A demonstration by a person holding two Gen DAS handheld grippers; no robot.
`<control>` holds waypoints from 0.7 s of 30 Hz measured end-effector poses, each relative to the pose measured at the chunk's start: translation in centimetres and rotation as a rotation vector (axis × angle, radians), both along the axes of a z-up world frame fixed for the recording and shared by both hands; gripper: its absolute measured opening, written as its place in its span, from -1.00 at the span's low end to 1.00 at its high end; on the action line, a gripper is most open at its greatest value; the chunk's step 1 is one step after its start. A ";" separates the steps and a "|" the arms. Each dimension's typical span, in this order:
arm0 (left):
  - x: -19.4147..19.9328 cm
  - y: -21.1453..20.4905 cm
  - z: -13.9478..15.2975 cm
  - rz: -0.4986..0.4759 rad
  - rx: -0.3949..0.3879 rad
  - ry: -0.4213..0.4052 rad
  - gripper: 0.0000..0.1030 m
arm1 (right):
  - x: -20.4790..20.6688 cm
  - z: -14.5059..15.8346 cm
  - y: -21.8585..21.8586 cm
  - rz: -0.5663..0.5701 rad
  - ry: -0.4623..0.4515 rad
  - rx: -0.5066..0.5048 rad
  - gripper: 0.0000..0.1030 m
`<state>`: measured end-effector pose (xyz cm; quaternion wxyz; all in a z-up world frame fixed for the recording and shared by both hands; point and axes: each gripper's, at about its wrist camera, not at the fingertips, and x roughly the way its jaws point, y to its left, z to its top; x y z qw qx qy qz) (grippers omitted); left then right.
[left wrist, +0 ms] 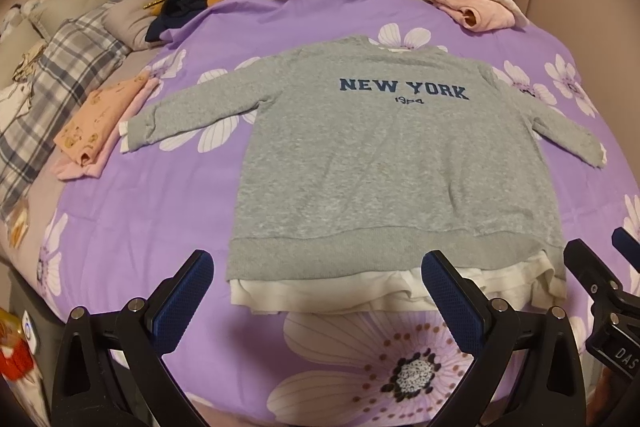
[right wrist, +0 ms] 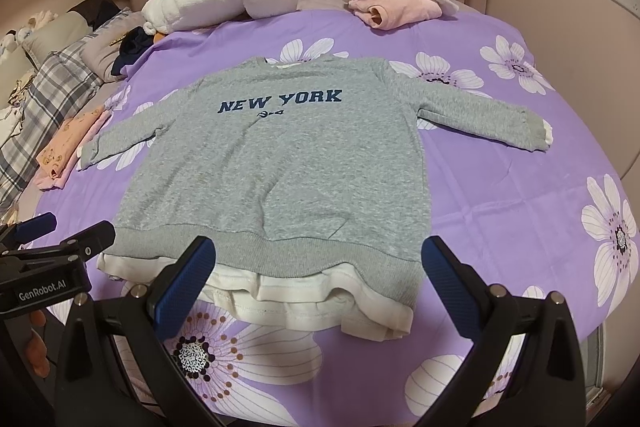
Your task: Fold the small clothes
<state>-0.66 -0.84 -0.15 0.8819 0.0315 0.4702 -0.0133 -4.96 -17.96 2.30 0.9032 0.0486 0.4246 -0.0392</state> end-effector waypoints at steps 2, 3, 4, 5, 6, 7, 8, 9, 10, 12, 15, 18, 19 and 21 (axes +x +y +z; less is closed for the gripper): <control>0.0 0.0 0.0 0.001 -0.002 0.002 1.00 | 0.0 0.0 0.0 0.000 0.001 -0.001 1.00; 0.0 -0.1 0.0 0.001 -0.002 0.004 1.00 | 0.0 0.0 0.0 0.000 0.001 -0.001 1.00; 0.0 -0.1 0.0 0.000 -0.001 0.004 1.00 | -0.1 0.0 0.0 0.000 0.001 0.000 1.00; 0.0 -0.1 0.0 0.000 0.001 0.004 1.00 | -0.1 0.0 0.0 0.001 0.001 0.001 1.00; 0.0 -0.1 0.1 -0.002 0.001 0.003 1.00 | -0.1 0.0 -0.1 0.002 0.001 0.002 1.00; 0.0 -0.1 0.1 -0.002 0.001 0.003 1.00 | -0.1 0.0 -0.1 0.002 0.002 0.002 1.00; -0.1 -0.2 0.1 -0.003 0.000 0.003 1.00 | -0.1 0.1 -0.1 0.001 0.002 0.000 1.00; 0.0 -0.1 0.2 -0.004 -0.001 0.002 1.00 | -0.1 0.1 -0.1 0.001 0.001 -0.001 1.00; 0.0 -0.2 0.2 -0.004 0.001 0.001 1.00 | -0.1 0.2 -0.1 0.000 0.000 0.000 1.00; -0.1 -0.1 0.2 -0.004 0.000 0.002 1.00 | -0.1 0.3 -0.2 -0.001 -0.002 0.001 1.00; -0.1 -0.1 0.2 -0.004 -0.001 0.001 1.00 | -0.1 0.4 -0.3 -0.001 -0.005 0.000 1.00; -0.1 -0.2 0.3 -0.009 0.002 0.001 1.00 | -0.2 0.4 -0.4 -0.003 -0.006 0.001 1.00; -0.1 -0.2 0.4 -0.010 0.002 0.000 1.00 | -0.2 0.4 -0.4 -0.003 -0.006 0.001 1.00; -0.1 -0.3 0.4 -0.012 0.004 -0.002 1.00 | -0.2 0.5 -0.4 -0.004 -0.005 -0.001 1.00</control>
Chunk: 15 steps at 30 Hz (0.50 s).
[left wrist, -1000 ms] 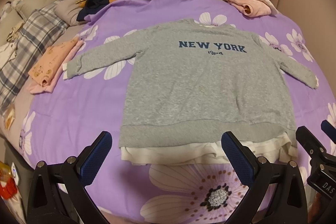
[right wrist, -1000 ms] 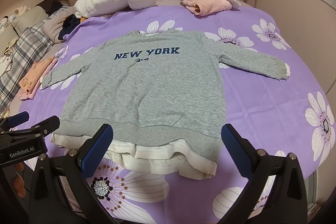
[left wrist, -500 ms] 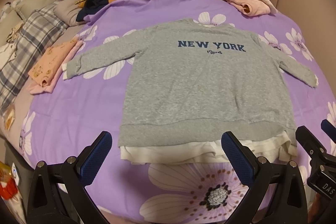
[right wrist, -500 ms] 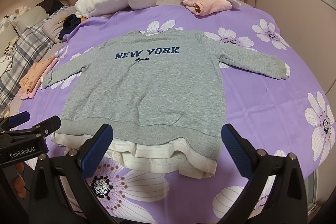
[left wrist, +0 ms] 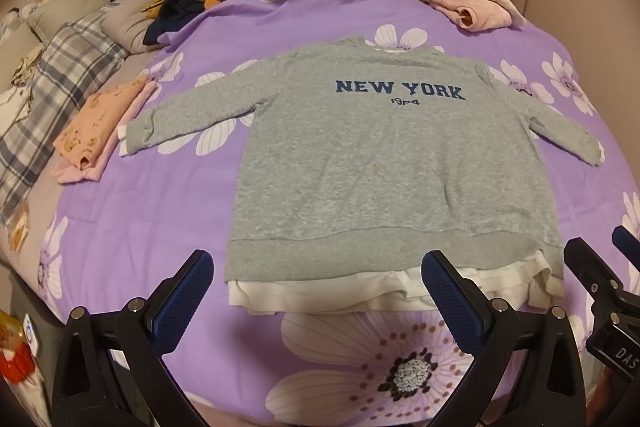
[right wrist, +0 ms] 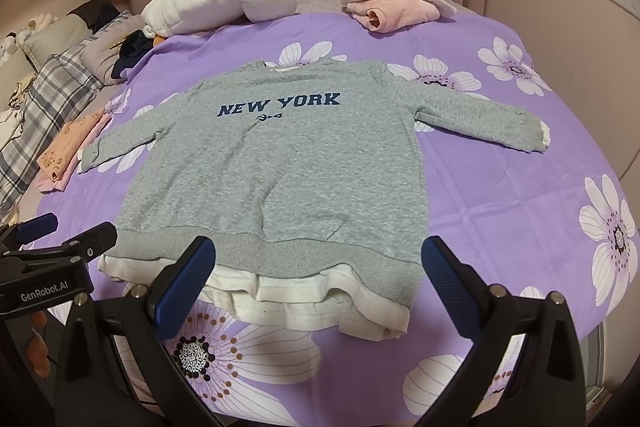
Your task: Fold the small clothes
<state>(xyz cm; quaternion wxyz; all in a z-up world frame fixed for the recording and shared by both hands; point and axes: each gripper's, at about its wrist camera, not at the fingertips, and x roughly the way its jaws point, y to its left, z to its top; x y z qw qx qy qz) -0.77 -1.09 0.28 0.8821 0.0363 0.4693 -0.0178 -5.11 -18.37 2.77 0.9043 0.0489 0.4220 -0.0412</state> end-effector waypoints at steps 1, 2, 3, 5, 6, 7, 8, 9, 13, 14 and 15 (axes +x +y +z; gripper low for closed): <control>0.0 0.0 0.0 0.000 0.000 -0.001 1.00 | 0.0 0.0 0.0 0.000 0.000 0.001 1.00; 0.0 0.0 0.0 0.000 0.000 -0.001 1.00 | 0.0 0.0 -0.1 0.001 -0.001 0.002 1.00; 0.0 0.0 0.0 0.000 0.000 -0.001 1.00 | 0.0 0.0 0.0 0.000 -0.001 0.000 1.00; 0.0 0.0 0.0 0.000 0.001 -0.002 1.00 | 0.0 0.0 -0.1 0.000 -0.001 0.000 1.00; 0.0 0.0 0.0 -0.001 0.001 -0.002 1.00 | 0.0 0.0 0.0 0.000 -0.001 0.001 1.00; 0.0 0.0 0.0 -0.002 0.002 -0.003 1.00 | 0.0 0.0 0.0 0.000 -0.001 0.001 1.00; 0.0 -0.1 0.0 -0.004 0.001 -0.004 1.00 | 0.0 0.1 -0.1 -0.002 -0.003 0.003 1.00; 0.0 -0.1 0.0 -0.005 0.001 -0.004 1.00 | -0.1 0.1 -0.2 -0.006 -0.006 0.006 1.00; 0.4 0.1 -0.4 -0.010 -0.019 0.016 1.00 | 0.1 0.2 -0.7 -0.015 -0.006 0.030 1.00; 0.6 0.2 -0.6 -0.007 -0.036 0.029 1.00 | 0.1 0.2 -0.9 -0.015 -0.005 0.043 1.00; 0.6 0.4 -0.7 -0.004 -0.047 0.036 1.00 | 0.2 0.2 -1.0 -0.016 -0.004 0.054 1.00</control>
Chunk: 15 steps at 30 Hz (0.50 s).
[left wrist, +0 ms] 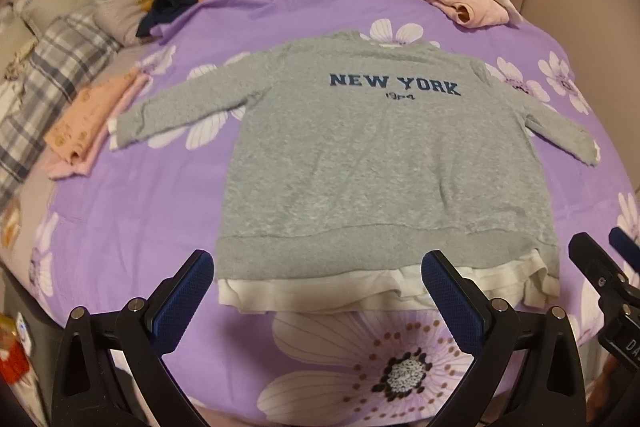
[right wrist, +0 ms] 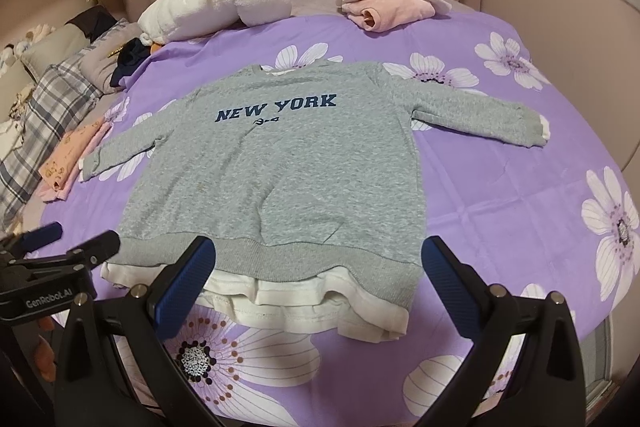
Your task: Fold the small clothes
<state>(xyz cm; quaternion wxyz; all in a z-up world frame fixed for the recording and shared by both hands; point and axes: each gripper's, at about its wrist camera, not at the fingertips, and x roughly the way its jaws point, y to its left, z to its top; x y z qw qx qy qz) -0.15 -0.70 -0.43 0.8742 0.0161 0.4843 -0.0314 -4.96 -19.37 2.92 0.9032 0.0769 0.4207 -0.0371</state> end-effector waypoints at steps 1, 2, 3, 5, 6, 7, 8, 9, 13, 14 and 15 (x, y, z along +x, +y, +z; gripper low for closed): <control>0.1 0.1 -0.1 0.005 -0.008 0.003 1.00 | 0.0 0.0 -0.1 0.000 -0.001 0.009 1.00; 0.1 0.2 -0.1 0.012 -0.011 0.002 1.00 | 0.0 0.0 -0.3 -0.003 -0.004 0.014 1.00; 0.1 0.2 -0.1 0.018 -0.009 -0.001 1.00 | -0.1 0.0 -0.4 -0.005 -0.009 0.014 1.00; 0.2 0.3 0.1 0.021 -0.020 -0.008 1.00 | -0.2 -0.1 -0.7 -0.014 -0.011 0.011 1.00; 0.2 0.3 0.2 0.019 -0.031 -0.013 1.00 | -0.2 -0.1 -0.9 -0.020 -0.013 0.013 1.00; 0.3 0.3 0.3 0.016 -0.044 -0.018 1.00 | -0.2 -0.1 -1.1 -0.027 -0.015 0.017 1.00; 0.3 0.3 0.4 0.010 -0.061 -0.025 1.00 | -0.1 -0.1 -1.5 -0.036 -0.019 0.026 1.00; 0.4 0.4 0.5 0.000 -0.086 -0.032 1.00 | -0.1 -0.2 -1.8 -0.041 -0.024 0.035 1.00; 1.2 1.4 0.4 -0.046 -0.292 -0.020 1.00 | 0.0 -0.3 -4.0 -0.034 -0.068 0.168 1.00; 1.5 1.9 0.2 -0.045 -0.358 -0.010 1.00 | 0.0 -0.6 -5.1 -0.036 -0.082 0.233 1.00; 1.9 2.3 -0.1 -0.039 -0.409 0.001 1.00 | 0.0 -0.9 -5.9 -0.043 -0.090 0.287 1.00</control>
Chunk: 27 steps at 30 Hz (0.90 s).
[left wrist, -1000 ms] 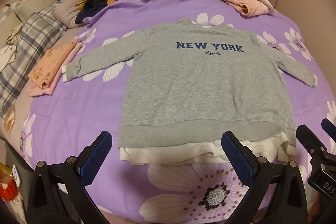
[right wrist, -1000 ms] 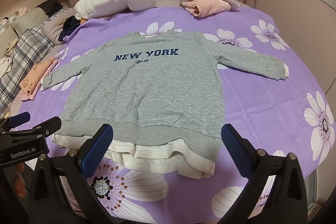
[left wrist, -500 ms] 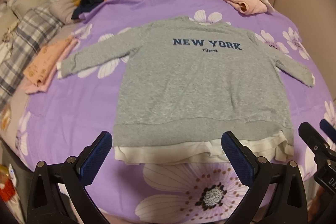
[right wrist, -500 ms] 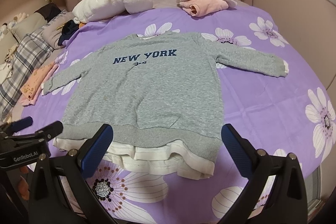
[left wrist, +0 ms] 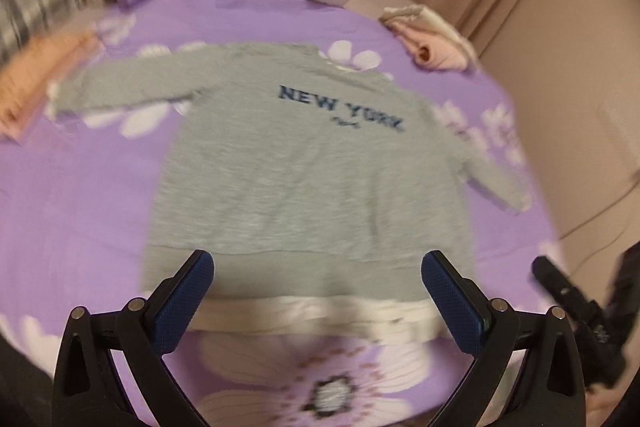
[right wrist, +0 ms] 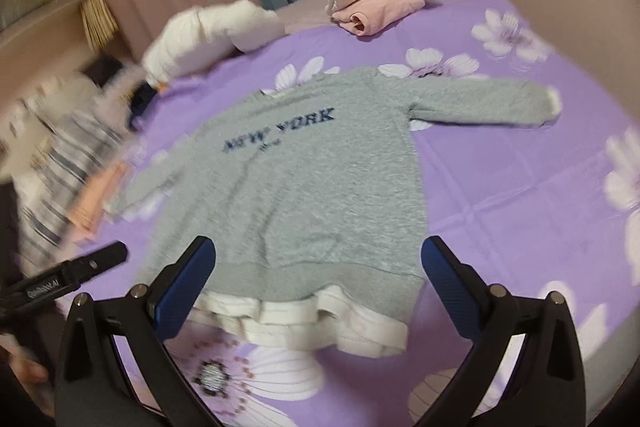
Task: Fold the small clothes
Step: 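Grasp the grey sweatshirt's sleeve cuff with the right tool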
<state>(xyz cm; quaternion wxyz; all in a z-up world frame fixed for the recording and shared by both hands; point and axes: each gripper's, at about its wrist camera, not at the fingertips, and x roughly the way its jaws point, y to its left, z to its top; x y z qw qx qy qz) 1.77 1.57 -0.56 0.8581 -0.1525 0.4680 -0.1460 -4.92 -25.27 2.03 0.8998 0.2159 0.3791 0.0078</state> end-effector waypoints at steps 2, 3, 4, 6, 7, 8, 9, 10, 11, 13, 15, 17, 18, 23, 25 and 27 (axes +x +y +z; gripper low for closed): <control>1.1 0.5 -0.8 0.013 -0.071 0.043 1.00 | 0.2 -0.9 -2.3 -0.024 -0.022 0.125 1.00; 1.7 0.7 -1.2 0.014 -0.101 0.062 1.00 | 0.3 -1.2 -3.2 -0.038 -0.033 0.173 1.00; 2.2 0.9 -1.5 0.021 -0.124 0.074 1.00 | 0.4 -1.7 -4.3 -0.057 -0.040 0.217 1.00; 3.3 1.1 -1.9 0.035 -0.156 0.071 1.00 | 0.8 -2.6 -6.5 -0.103 -0.056 0.278 1.00; 3.9 1.2 -1.9 0.045 -0.165 0.063 1.00 | 1.2 -3.1 -7.6 -0.128 -0.062 0.296 1.00; 4.4 1.2 -2.0 0.050 -0.173 0.059 1.00 | 1.7 -3.6 -9.0 -0.164 -0.072 0.306 1.00; 5.0 1.3 -2.1 0.051 -0.193 0.062 1.00 | 2.2 -4.1 -10.2 -0.194 -0.075 0.319 1.00; 5.7 1.4 -2.4 0.050 -0.226 0.076 0.99 | 2.7 -4.7 -11.5 -0.231 -0.073 0.332 1.00; 6.4 1.6 -2.7 0.049 -0.267 0.092 1.00 | 3.5 -5.6 -13.2 -0.278 -0.060 0.355 1.00; 7.6 1.7 -3.0 0.046 -0.333 0.096 1.00 | 4.5 -6.5 -15.1 -0.324 -0.055 0.367 1.00; 8.7 1.5 -3.0 0.052 -0.349 0.080 0.99 | 5.9 -7.3 -17.1 -0.373 -0.028 0.335 1.00; 10.0 1.1 -3.0 0.060 -0.352 0.070 1.00 | 7.7 -7.9 -18.8 -0.406 -0.005 0.307 0.98; 10.4 1.1 -3.1 0.060 -0.362 0.066 1.00 | 8.4 -8.2 -19.5 -0.423 0.003 0.300 0.96; 13.1 -0.5 -3.8 0.062 -0.377 0.072 1.00 | 11.4 -11.0 -23.8 -0.517 0.032 0.330 0.83; 13.9 -1.2 -4.1 0.046 -0.335 0.088 1.00 | 11.6 -11.3 -25.0 -0.548 -0.015 0.361 0.81; 14.7 -2.0 -4.5 0.028 -0.297 0.106 0.99 | 11.9 -11.4 -26.3 -0.588 -0.055 0.396 0.72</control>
